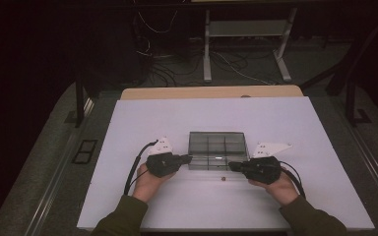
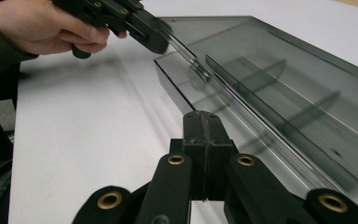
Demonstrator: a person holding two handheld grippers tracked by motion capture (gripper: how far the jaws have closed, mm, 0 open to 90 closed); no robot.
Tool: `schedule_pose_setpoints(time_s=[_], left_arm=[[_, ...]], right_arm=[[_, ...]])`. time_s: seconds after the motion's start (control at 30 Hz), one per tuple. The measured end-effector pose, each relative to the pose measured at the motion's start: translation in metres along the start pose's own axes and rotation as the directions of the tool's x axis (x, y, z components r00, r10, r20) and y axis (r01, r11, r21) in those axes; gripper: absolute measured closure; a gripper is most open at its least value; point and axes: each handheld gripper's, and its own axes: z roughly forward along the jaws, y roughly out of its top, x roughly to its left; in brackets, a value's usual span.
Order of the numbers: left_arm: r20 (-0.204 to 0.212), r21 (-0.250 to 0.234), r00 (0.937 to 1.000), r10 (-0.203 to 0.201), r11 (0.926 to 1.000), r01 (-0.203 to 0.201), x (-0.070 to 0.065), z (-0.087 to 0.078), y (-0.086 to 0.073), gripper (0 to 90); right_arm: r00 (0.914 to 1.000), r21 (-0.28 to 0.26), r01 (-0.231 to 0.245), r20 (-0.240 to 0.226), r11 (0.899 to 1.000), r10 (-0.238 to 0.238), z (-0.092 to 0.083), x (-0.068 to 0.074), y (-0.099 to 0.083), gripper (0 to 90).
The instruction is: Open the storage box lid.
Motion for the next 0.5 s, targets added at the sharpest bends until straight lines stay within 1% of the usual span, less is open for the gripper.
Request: schedule_pose_setpoints(time_s=[0.17, 0.23, 0.3, 0.37, 0.5], left_arm=[[0.000, 0.000, 1.0000, 0.001, 1.0000, -0.001, 0.000, 0.000, 0.000, 88.6], [0.002, 0.000, 1.0000, -0.001, 1.0000, 0.001, 0.000, 0.000, 0.000, 88.6], [0.002, 0.001, 1.0000, 0.000, 1.0000, 0.000, 0.000, 0.000, 0.000, 88.6], [0.001, 0.003, 1.0000, 0.003, 1.0000, -0.003, 0.000, -0.001, 0.000, 88.6], [0.000, 0.004, 1.0000, 0.005, 1.0000, -0.005, 0.000, -0.001, 0.000, 88.6]], right_arm=[[0.9998, 0.017, -0.015, 0.014, 1.000, 0.015, -0.010, -0.005, -0.009, 89.2], [0.9994, 0.030, -0.015, 0.032, 0.999, 0.014, -0.014, -0.007, -0.012, 89.2], [0.9988, 0.022, -0.031, 0.039, 0.999, 0.030, -0.019, -0.010, -0.015, 89.2], [0.9980, 0.021, -0.036, 0.052, 0.999, 0.035, -0.022, -0.015, -0.017, 89.2], [0.9950, 0.032, -0.061, 0.082, 0.998, 0.058, -0.024, -0.025, -0.021, 89.2]])
